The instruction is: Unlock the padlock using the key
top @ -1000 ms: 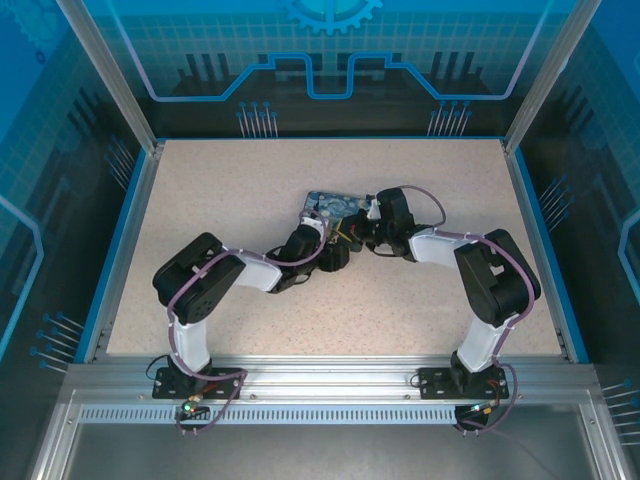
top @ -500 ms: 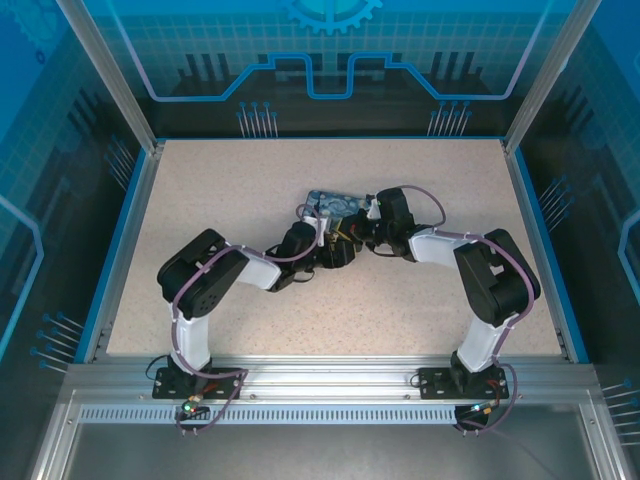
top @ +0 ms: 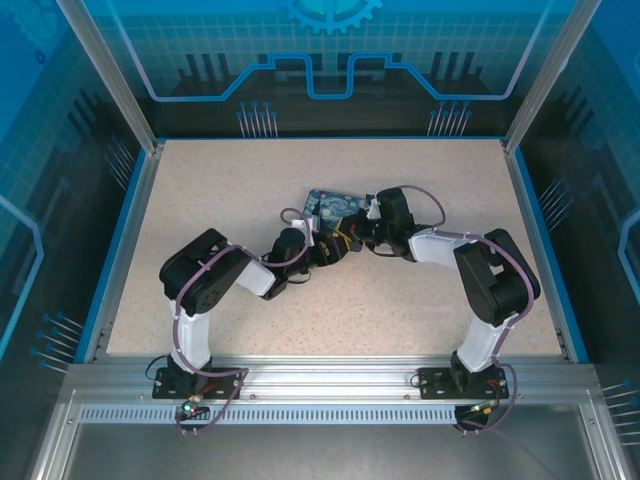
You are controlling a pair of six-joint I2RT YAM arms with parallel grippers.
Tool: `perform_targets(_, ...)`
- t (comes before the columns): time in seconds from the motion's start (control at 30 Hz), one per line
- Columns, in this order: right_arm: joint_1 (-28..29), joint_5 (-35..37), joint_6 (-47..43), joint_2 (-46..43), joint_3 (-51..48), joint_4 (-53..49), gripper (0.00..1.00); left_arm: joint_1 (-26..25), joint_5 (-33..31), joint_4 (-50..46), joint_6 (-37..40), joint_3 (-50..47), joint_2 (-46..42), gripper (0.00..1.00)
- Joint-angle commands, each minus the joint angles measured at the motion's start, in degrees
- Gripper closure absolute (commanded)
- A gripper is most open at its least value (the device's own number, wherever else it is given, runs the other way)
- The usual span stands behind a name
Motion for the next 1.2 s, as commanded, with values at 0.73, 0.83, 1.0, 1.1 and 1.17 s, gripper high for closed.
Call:
perform_targets(0.73, 0.0, -1.0, -0.6, 2.0, -0.6, -2.1, 1.00, -1.1, -3.5, -5.1, -0.7, 0.7, 0.1, 0.30)
perform_targets(0.83, 0.0, -1.3, -0.1, 2.2, -0.8, -1.3, 1.00, -2.5, -7.0, -12.8, 3.7, 2.6, -0.8, 0.30)
perform_targets(1.0, 0.0, -1.7, 0.0, 2.1, -0.8, -1.4, 1.00, -5.8, -15.9, -24.2, 11.0, 6.6, -1.1, 0.30)
perform_targets(1.1, 0.0, -1.9, 0.0, 2.2, -0.9, -1.3, 1.00, -6.4, -17.2, -24.9, 11.9, 7.5, 0.0, 0.29)
perform_targets(1.17, -0.1, -2.1, 0.0, 2.2, -0.9, -1.5, 1.00, -6.5, -15.9, -22.2, 11.5, 7.1, 0.3, 0.29)
